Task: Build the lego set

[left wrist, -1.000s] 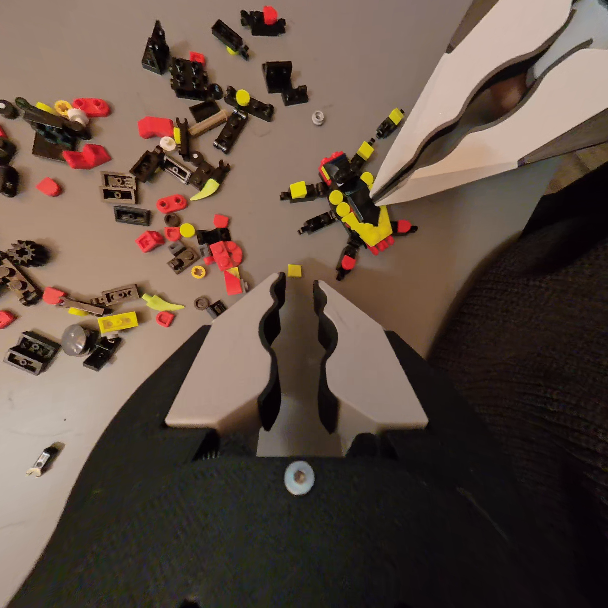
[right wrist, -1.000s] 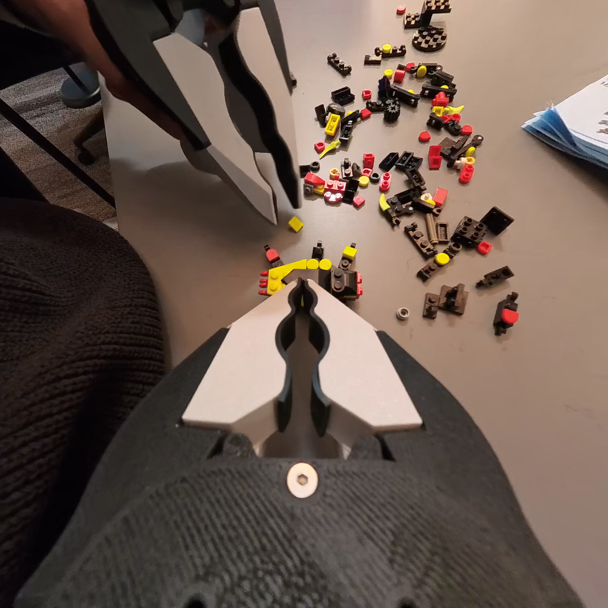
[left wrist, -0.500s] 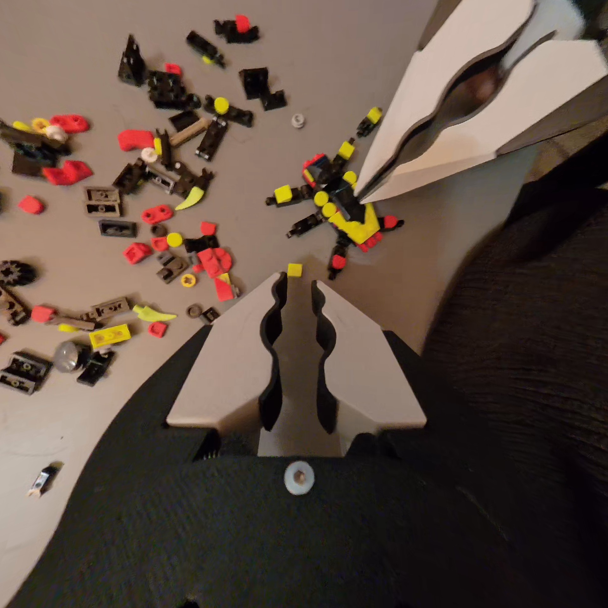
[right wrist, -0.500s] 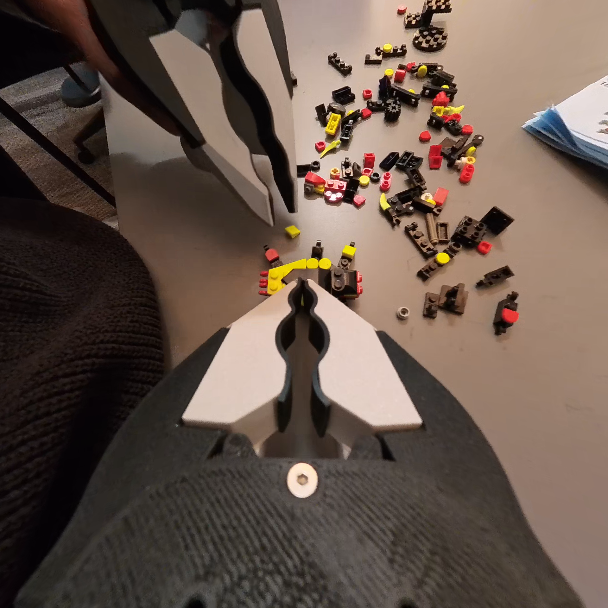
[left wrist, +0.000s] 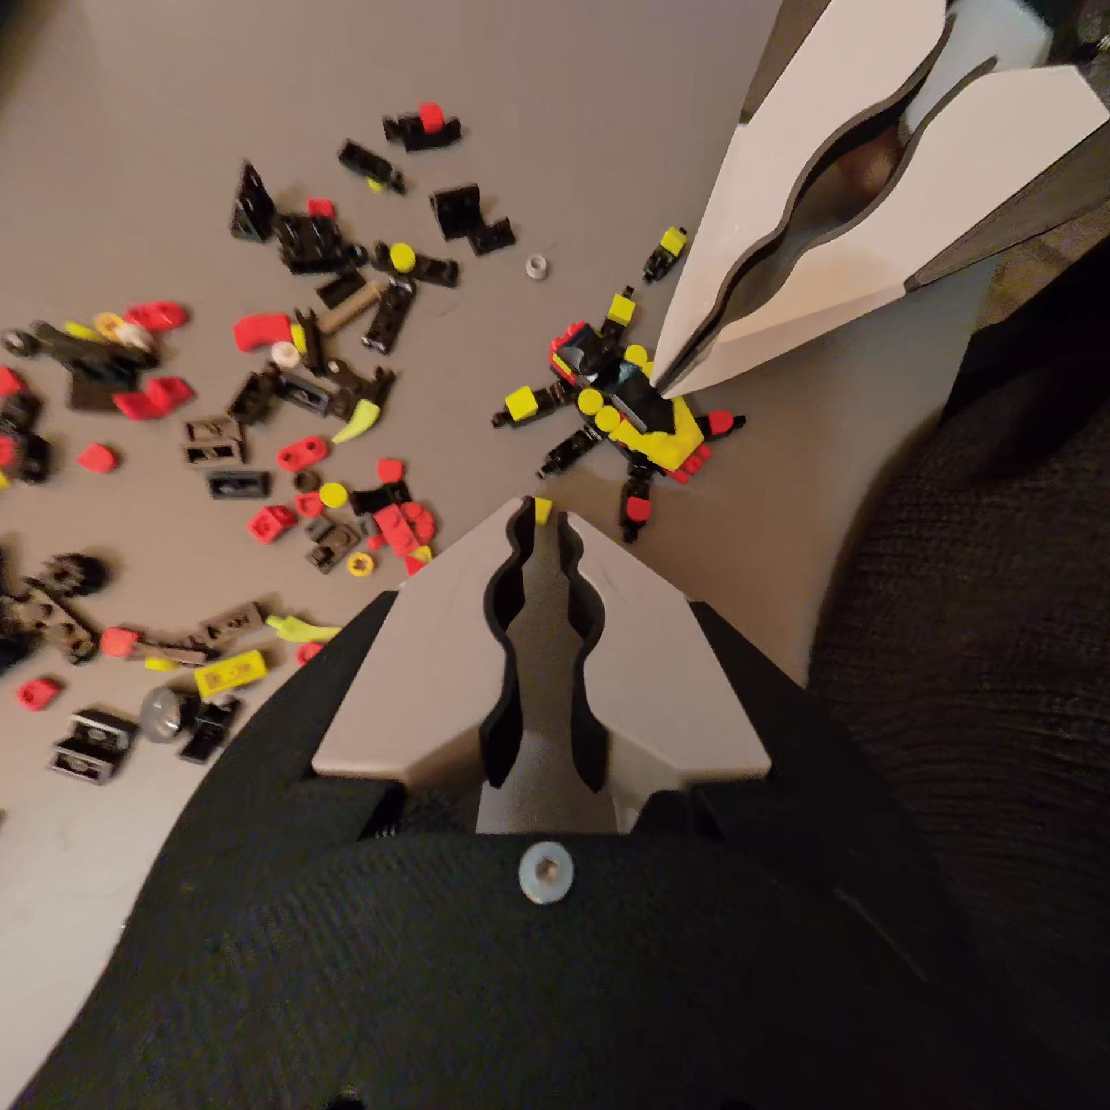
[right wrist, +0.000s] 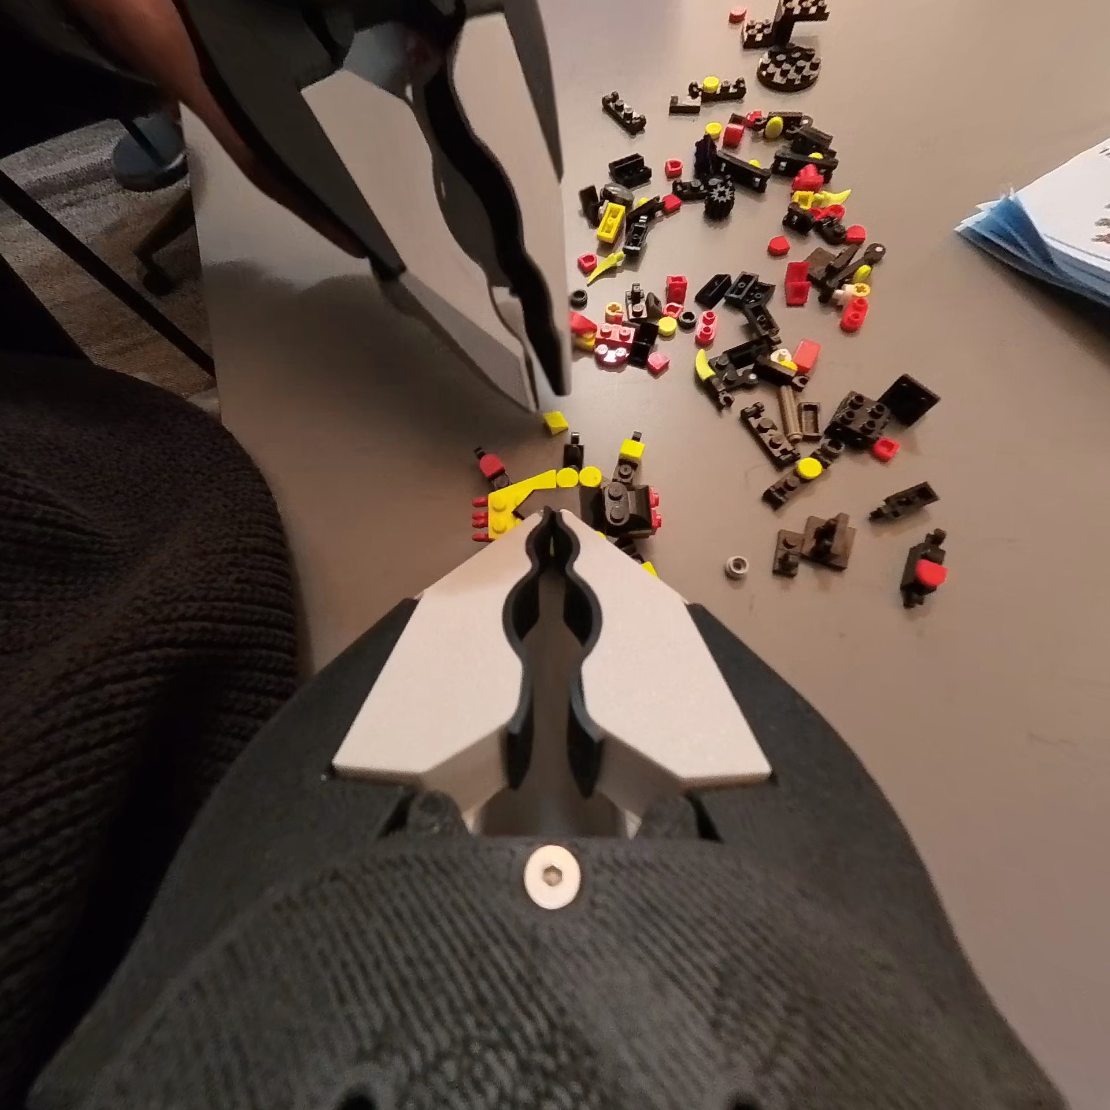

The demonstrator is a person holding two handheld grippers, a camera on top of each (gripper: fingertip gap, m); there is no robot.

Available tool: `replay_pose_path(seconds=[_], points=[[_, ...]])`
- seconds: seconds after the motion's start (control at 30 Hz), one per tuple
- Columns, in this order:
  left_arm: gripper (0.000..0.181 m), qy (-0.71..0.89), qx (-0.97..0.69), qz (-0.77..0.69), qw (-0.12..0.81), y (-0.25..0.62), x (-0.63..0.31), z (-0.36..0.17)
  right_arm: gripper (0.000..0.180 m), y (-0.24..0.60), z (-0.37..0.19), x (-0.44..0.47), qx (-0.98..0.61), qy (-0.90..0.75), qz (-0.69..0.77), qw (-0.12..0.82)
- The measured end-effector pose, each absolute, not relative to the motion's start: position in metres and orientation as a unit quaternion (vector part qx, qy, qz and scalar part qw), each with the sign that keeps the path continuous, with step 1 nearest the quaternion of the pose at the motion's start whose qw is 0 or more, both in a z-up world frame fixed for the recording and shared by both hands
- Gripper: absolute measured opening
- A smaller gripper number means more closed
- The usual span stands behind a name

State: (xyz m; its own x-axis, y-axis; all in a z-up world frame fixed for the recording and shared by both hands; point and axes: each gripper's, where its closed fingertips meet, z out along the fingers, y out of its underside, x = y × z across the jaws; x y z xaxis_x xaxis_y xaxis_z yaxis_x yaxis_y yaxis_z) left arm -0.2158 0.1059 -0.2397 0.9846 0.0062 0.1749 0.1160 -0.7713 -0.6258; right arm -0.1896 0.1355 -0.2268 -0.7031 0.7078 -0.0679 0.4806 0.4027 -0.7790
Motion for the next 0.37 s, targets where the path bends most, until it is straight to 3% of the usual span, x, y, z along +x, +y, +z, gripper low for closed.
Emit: replay_pose_path(seconds=[0.2, 0.37], points=[[0.019, 0.104, -0.938, -0.061, 0.325, 0.106, -0.211, -0.25, 0.0, 0.135, -0.227, -0.189, -0.357, -0.828, 0.409, 0.14], [0.019, 0.102, -0.939, -0.094, 0.314, 0.105, -0.207, -0.25, 0.0, 0.136, -0.227, -0.188, -0.357, -0.829, 0.406, 0.144]])
